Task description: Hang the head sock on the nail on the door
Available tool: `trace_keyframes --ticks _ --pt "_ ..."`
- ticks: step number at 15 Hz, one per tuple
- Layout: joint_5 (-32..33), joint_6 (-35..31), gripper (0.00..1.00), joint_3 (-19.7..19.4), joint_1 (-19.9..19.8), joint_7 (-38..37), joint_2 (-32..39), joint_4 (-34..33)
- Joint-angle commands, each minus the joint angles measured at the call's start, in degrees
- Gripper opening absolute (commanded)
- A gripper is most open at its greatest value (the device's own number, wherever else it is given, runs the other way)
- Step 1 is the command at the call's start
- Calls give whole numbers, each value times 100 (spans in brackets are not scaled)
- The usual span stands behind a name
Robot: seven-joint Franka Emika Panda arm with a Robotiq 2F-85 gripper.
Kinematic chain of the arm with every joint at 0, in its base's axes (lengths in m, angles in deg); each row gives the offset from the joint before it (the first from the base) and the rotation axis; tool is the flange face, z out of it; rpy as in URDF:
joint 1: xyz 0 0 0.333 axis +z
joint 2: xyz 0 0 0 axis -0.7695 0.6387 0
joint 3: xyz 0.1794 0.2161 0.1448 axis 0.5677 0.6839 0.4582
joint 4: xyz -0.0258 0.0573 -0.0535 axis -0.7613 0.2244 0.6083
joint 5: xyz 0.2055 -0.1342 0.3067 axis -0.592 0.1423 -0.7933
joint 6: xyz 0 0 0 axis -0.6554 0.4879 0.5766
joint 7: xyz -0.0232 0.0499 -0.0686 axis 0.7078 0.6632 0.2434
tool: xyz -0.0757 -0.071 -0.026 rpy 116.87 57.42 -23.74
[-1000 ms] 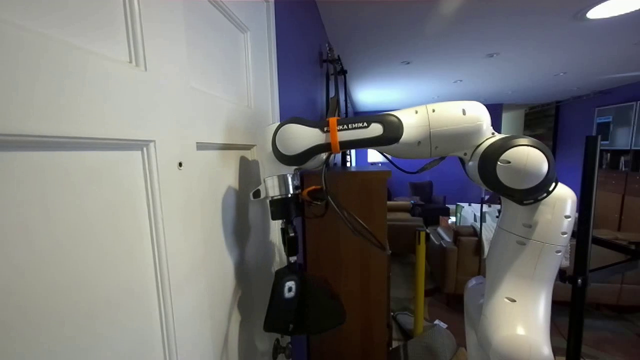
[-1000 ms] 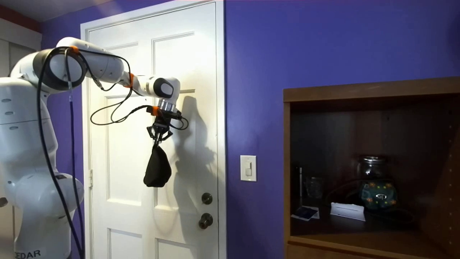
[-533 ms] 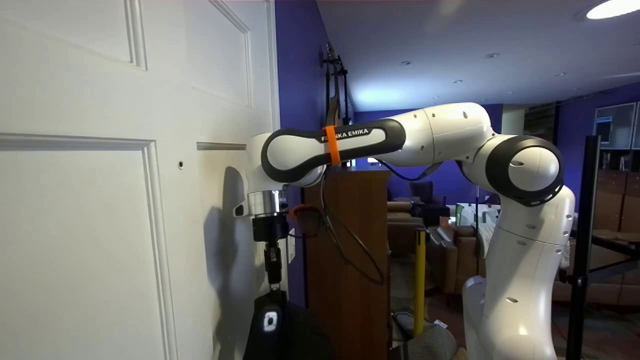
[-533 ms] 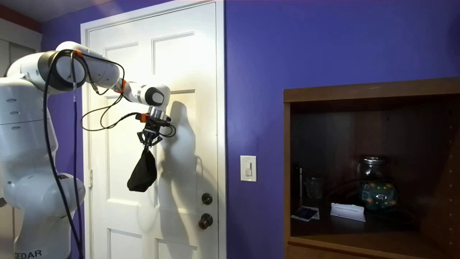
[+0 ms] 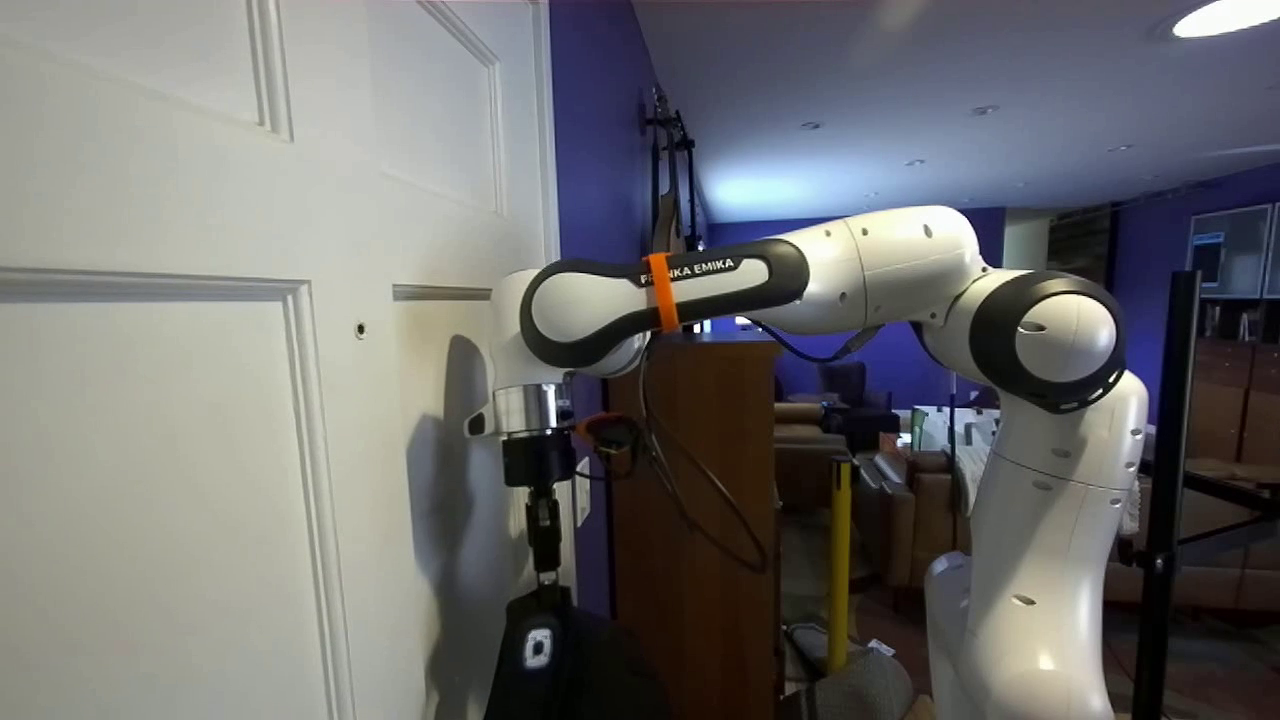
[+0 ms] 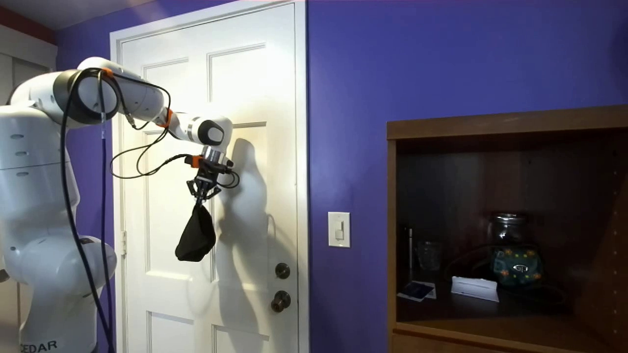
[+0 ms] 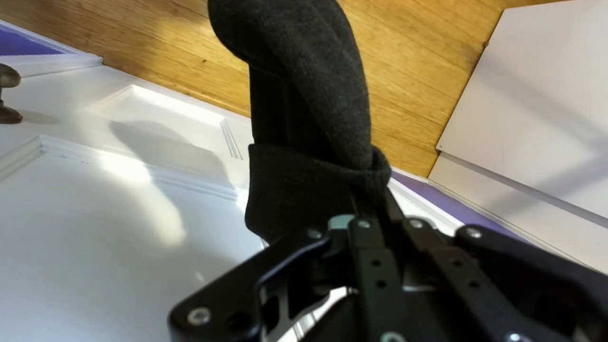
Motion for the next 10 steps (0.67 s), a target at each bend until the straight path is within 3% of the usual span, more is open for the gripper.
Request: trace_keyframes --ticks 1,10 --pt "-340 -172 2 72 69 -199 129 24" --pt "-470 -1696 2 502 270 -989 288 441"
